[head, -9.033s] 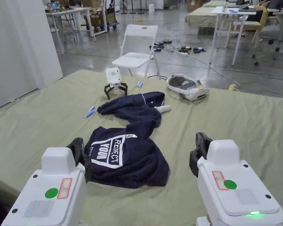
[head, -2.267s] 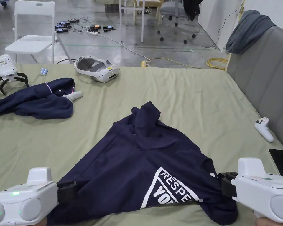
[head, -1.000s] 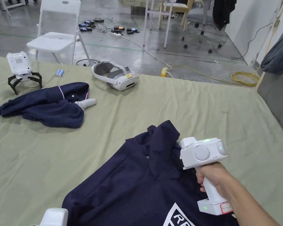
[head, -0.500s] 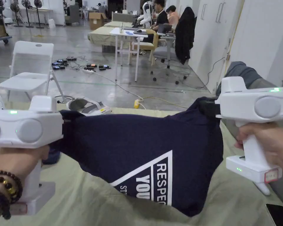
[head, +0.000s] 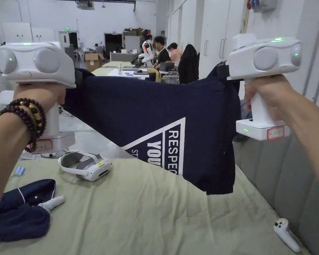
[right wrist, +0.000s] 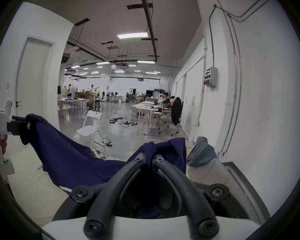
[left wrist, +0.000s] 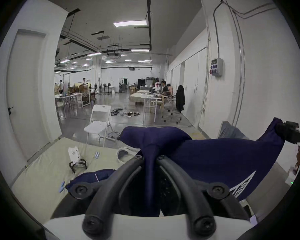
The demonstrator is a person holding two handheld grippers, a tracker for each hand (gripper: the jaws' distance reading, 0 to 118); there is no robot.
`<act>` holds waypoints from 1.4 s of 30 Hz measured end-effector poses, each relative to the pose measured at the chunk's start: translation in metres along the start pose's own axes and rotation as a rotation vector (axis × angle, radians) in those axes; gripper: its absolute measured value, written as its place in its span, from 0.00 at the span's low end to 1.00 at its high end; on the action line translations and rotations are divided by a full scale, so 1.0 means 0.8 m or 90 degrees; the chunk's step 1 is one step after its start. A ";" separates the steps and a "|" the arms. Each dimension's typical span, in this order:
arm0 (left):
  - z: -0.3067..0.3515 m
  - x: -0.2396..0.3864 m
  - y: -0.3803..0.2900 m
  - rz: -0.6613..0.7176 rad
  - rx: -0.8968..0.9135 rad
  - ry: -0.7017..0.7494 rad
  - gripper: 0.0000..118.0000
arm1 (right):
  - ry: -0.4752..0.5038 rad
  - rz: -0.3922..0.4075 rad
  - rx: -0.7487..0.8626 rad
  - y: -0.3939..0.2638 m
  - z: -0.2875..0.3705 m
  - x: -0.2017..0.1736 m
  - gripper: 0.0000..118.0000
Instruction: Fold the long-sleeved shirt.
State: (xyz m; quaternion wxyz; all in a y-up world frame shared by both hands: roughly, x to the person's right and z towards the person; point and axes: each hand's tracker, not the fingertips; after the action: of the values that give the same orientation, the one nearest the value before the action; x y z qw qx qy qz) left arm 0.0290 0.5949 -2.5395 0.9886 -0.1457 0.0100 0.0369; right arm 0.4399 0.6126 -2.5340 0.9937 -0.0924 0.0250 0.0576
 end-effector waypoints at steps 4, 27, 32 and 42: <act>-0.024 0.001 -0.047 -0.005 -0.036 -0.002 0.09 | -0.004 -0.033 -0.034 -0.058 -0.028 -0.002 0.03; 0.053 -0.046 -0.395 -0.010 -0.182 0.007 0.09 | 0.082 -0.062 -0.210 -0.402 0.102 -0.051 0.03; 0.158 -0.054 -0.519 -0.031 -0.256 0.005 0.09 | 0.073 -0.063 -0.318 -0.531 0.201 -0.068 0.04; 0.158 -0.069 -0.659 -0.031 -0.417 0.016 0.60 | 0.055 -0.112 -0.493 -0.658 0.198 -0.091 0.45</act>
State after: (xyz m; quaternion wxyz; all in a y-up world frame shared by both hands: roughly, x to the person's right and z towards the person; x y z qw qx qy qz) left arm 0.0152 0.1241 -2.2657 0.8897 -0.4562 0.0065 0.0129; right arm 0.4367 0.1200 -2.2792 0.8847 -0.4640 0.0352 -0.0262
